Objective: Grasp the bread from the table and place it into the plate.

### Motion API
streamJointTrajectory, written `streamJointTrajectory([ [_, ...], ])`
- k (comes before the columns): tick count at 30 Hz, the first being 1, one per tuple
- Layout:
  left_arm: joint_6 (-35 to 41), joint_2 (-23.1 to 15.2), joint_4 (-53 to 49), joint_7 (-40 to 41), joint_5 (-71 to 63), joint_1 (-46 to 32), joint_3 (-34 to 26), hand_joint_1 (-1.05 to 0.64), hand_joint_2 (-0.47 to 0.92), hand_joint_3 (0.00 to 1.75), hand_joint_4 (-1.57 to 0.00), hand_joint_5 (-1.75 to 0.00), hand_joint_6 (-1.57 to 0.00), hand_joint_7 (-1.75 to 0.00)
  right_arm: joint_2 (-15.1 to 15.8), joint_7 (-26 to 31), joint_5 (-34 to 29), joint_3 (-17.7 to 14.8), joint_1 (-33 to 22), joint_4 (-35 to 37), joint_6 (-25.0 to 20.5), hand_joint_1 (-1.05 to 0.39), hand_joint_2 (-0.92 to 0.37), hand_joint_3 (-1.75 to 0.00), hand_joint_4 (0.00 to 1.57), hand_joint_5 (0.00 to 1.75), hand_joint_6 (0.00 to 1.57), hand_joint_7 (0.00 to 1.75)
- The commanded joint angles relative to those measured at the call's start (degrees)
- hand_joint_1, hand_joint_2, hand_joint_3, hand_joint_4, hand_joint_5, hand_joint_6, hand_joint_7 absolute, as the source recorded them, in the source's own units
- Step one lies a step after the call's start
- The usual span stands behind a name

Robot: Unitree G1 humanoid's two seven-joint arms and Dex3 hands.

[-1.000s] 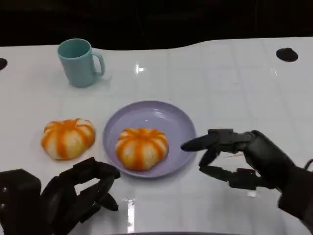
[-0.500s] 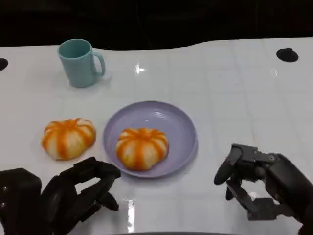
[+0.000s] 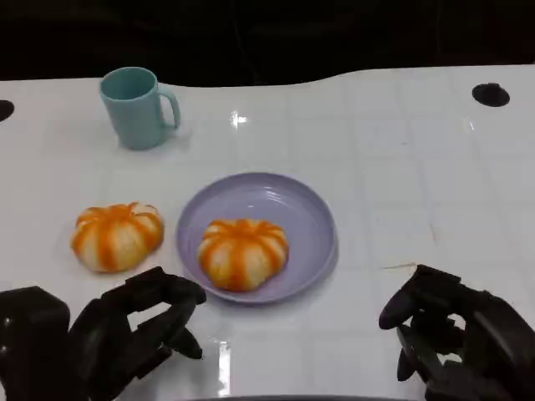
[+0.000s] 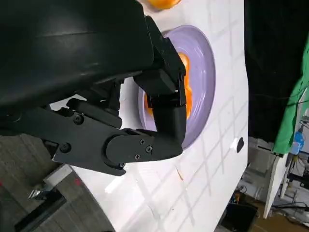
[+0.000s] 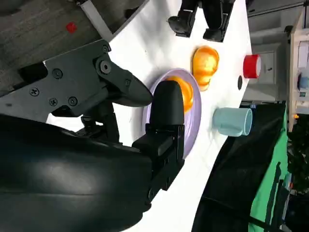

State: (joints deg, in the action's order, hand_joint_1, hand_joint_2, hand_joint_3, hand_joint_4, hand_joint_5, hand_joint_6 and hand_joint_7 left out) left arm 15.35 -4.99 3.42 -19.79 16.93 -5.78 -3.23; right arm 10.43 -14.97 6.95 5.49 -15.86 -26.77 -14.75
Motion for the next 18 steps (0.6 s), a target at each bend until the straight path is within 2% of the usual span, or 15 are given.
streamJointTrajectory([
  [1, 0.7, -1.2, 1.1, -0.4, 0.3, -0.6, -0.3, -0.52, 0.92, 0.35, -0.63, -1.61, -0.68, -1.18, -0.1, 0.9, -0.7, 0.2, -0.3, -0.6, -0.4, -0.32, -0.75, -0.89, 0.58, 1.75, 0.45, 1.62],
  [9, 0.4, -1.6, 2.1, -0.5, 0.2, -1.3, -0.2, -0.51, 0.92, 0.35, -0.64, -1.62, -0.66, -1.18, -0.7, 0.4, -2.5, 0.5, 0.5, 7.9, 11.0, -0.32, -0.76, -0.86, 0.64, 1.75, 0.47, 1.62],
  [18, 0.3, -1.9, 1.9, -0.7, 0.1, -1.3, -0.2, -0.49, 0.92, 0.36, -0.63, -1.62, -0.66, -1.18, -0.9, -0.2, -2.4, 0.4, 1.4, 10.4, 13.6, -0.30, -0.77, -0.85, 0.64, 1.75, 0.47, 1.63],
])
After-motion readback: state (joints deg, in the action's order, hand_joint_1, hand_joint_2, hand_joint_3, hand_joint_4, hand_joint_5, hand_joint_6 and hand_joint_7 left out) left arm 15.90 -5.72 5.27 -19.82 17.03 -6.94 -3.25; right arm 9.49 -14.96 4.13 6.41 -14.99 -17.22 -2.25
